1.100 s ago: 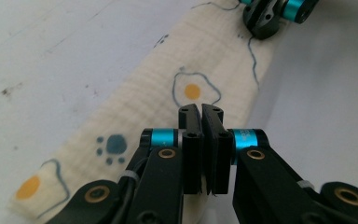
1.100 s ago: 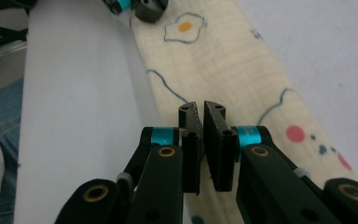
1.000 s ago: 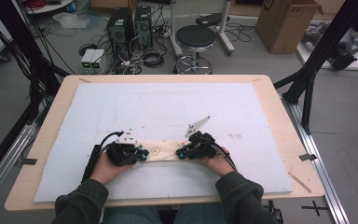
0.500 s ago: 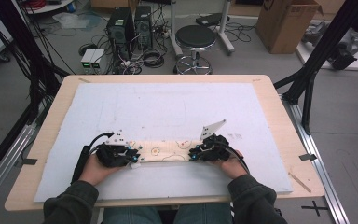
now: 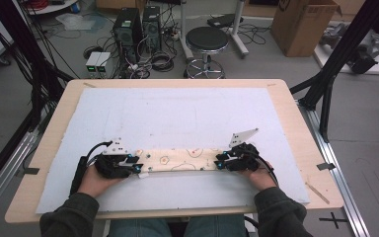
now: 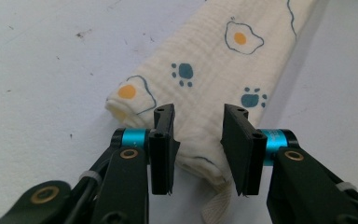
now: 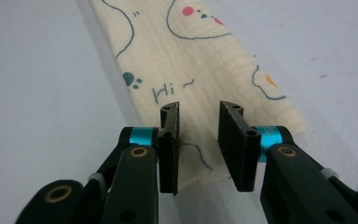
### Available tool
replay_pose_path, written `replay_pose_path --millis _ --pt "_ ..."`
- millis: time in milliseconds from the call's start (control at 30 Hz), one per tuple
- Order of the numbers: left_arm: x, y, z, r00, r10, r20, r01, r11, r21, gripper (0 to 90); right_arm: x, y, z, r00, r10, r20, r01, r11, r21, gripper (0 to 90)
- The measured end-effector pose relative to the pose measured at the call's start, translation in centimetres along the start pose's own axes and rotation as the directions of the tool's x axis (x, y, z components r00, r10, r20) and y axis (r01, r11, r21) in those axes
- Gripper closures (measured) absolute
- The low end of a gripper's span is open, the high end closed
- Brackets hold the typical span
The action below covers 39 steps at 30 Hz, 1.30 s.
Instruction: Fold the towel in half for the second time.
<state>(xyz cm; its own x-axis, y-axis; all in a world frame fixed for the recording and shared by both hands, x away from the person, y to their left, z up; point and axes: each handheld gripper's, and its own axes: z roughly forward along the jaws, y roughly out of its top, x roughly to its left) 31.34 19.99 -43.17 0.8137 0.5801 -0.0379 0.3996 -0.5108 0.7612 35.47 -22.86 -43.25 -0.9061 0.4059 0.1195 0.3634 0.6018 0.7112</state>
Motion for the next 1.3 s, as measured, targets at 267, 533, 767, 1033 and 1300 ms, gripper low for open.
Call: replay_pose_path --millis 267,533,767,1033,1300 --pt "0.1 -0.3 0.1 0.9999 -0.012 -0.006 0.012 0.9998 0.013 57.3 -0.1 -0.3 0.0 0.9999 -0.006 0.014 0.006 1.0 -0.005 63.8" --pt "0.1 -0.2 -0.6 0.9996 -0.028 0.006 0.028 0.999 -0.035 57.5 -0.1 -0.2 0.0 1.0 0.005 0.002 -0.005 1.0 -0.027 58.0" --pt "0.7 0.5 -1.4 0.9981 -0.062 -0.007 0.061 0.9918 -0.112 54.8 -0.3 0.2 -1.2 0.9994 0.034 0.005 -0.033 0.991 -0.127 52.6" --pt "2.1 1.0 -0.4 0.9861 -0.16 -0.046 0.151 0.9763 -0.155 52.3 -2.0 1.2 -1.1 0.9921 0.114 0.052 -0.106 0.985 -0.14 51.0" --pt "3.0 0.7 0.7 0.9739 -0.221 -0.05 0.214 0.9697 -0.117 49.2 -3.6 0.5 -0.6 0.9762 0.212 0.046 -0.205 0.971 -0.124 49.5"
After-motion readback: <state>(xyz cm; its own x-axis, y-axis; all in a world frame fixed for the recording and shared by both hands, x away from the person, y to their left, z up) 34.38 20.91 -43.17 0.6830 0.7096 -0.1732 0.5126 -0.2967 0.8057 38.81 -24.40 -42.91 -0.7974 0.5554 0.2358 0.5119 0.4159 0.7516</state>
